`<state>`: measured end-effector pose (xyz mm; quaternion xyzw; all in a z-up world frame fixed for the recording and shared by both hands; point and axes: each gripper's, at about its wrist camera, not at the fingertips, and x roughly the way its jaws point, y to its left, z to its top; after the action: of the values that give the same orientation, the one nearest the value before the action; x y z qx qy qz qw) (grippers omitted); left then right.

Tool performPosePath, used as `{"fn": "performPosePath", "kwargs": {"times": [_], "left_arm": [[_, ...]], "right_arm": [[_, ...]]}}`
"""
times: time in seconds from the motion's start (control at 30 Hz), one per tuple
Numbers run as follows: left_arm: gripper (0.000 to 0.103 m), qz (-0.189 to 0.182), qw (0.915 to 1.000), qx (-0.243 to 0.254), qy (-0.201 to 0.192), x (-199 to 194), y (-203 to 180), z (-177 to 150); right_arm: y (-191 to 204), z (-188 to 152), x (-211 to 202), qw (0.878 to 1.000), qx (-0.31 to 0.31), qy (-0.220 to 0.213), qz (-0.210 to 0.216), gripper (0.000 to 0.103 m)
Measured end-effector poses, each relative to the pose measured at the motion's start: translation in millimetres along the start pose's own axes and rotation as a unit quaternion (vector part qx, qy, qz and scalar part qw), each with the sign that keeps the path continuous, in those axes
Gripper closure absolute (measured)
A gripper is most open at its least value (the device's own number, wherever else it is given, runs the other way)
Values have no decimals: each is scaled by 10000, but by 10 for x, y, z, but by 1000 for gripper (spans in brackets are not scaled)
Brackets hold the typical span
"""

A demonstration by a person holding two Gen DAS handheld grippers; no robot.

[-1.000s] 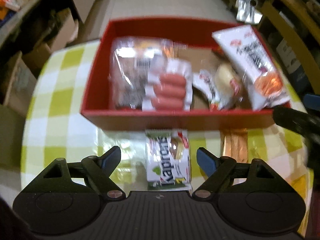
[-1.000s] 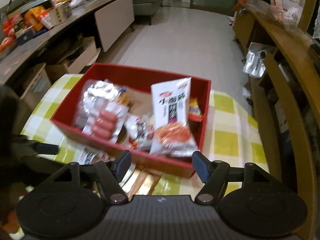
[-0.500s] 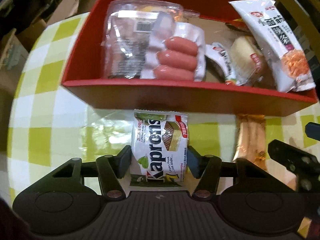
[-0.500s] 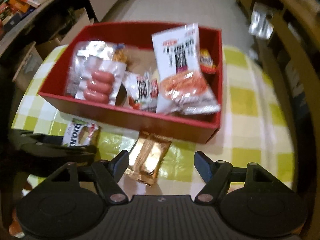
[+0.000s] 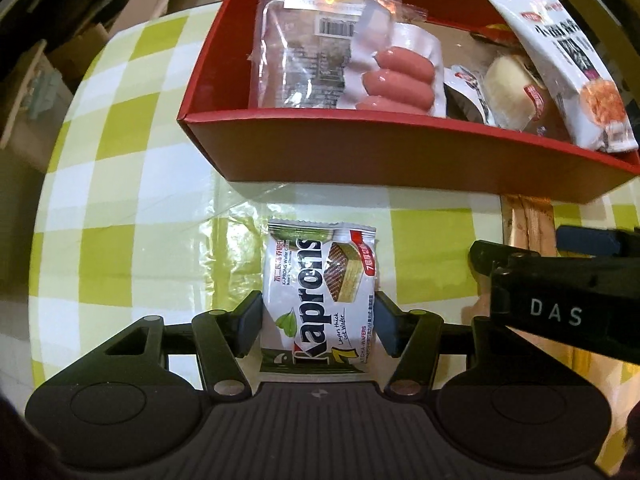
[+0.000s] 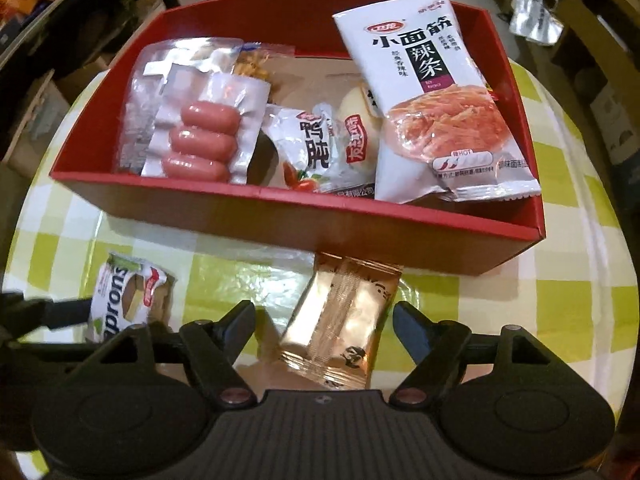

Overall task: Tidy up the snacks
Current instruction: 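Withdraw both grippers from the box toward the Kaprons and gold cookie packets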

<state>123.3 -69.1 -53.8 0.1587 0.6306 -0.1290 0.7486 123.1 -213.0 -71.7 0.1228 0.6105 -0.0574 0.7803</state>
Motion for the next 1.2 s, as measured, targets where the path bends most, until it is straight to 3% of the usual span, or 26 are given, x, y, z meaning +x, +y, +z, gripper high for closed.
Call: {"fn": "performPosePath", "kwargs": {"times": [0.13,0.17,0.23,0.43,0.57,0.73,0.77,0.83,0.9,1.07,1.2], "left_arm": [[34,106,9997,226,-49,57,23,-22],[34,105,9996,256,-49,64,44,-35],[33,107,9996,255,-33,54,29,-67],[33,112,9996,258,16,49,181,-66],[32,61,9995,308,43,75,239,-74],[30,68,9994,336,20,91,250,-40],[28,76,9992,381,6,80,220,-56],[23,158,9989,437,-30,55,162,-112],[19,214,9988,446,-72,60,162,-104],[16,119,9993,349,-57,84,191,-83],[30,-43,9994,336,-37,59,185,-84]], "right_arm": [[111,-103,18,9973,-701,38,-207,22],[121,-119,16,9972,-714,46,-217,23],[89,-124,-2,9976,-652,34,-232,35],[7,-274,-103,9965,-761,219,-260,44],[-86,-518,-168,9956,-830,349,-255,44],[-146,-452,-187,9978,-592,284,-88,42],[-116,-420,-160,9975,-640,284,-126,40],[-63,-406,-96,9968,-717,283,-204,21],[-39,-378,-72,9960,-802,286,-263,16],[-46,-316,-74,9958,-836,263,-266,17],[-48,-279,-95,9944,-980,259,-295,29]]}}
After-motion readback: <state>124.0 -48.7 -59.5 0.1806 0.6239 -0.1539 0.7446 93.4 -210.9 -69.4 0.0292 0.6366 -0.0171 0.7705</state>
